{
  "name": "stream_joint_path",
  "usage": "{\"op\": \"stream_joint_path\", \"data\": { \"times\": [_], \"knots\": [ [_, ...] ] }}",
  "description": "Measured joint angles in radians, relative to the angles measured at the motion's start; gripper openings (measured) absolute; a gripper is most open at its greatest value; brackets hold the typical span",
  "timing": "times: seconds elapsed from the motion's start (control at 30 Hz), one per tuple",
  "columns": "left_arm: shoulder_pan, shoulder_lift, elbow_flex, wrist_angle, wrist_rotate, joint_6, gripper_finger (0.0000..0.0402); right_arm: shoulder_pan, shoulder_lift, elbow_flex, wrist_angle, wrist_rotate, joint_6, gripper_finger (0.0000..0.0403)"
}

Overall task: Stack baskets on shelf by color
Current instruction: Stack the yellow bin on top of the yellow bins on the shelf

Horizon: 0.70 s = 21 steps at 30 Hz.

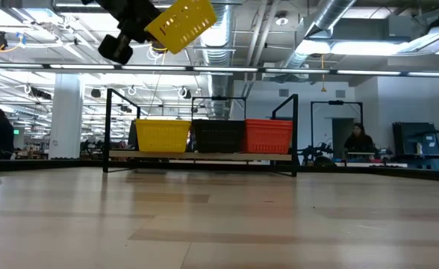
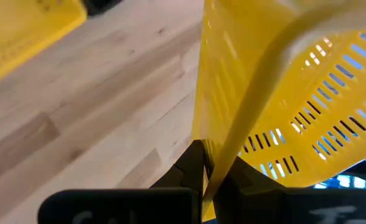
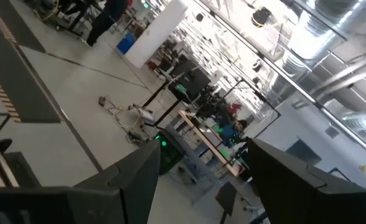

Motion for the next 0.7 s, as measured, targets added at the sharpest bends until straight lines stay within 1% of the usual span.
{"op": "stream_joint_path", "data": {
  "times": [0.1, 0.17, 0.3, 0.4, 0.53, 0.7],
  "knots": [
    [0.030, 0.025, 0.000, -0.038, 0.040, 0.003, 0.0000, 0.003, -0.006, 0.000, -0.029, 0.001, 0.001, 0.0265],
    [0.060, 0.027, 0.000, -0.113, 0.041, 0.031, 0.0000, 0.006, -0.009, 0.000, -0.044, 0.003, 0.008, 0.0265],
    [0.126, 0.024, 0.000, -0.227, -0.037, 0.057, 0.0000, 0.011, -0.014, 0.000, -0.054, 0.005, 0.010, 0.0265],
    [0.169, 0.019, 0.000, -0.229, -0.070, 0.059, 0.0000, 0.015, -0.017, 0.000, -0.060, 0.006, 0.011, 0.0265],
    [0.207, 0.040, 0.000, -0.238, -0.121, 0.070, 0.0000, 0.013, -0.015, 0.000, -0.074, 0.006, 0.011, 0.0265],
    [0.245, 0.102, 0.000, -0.274, -0.115, 0.117, 0.0000, 0.013, -0.016, 0.000, -0.074, 0.005, 0.011, 0.0265]
  ]
}}
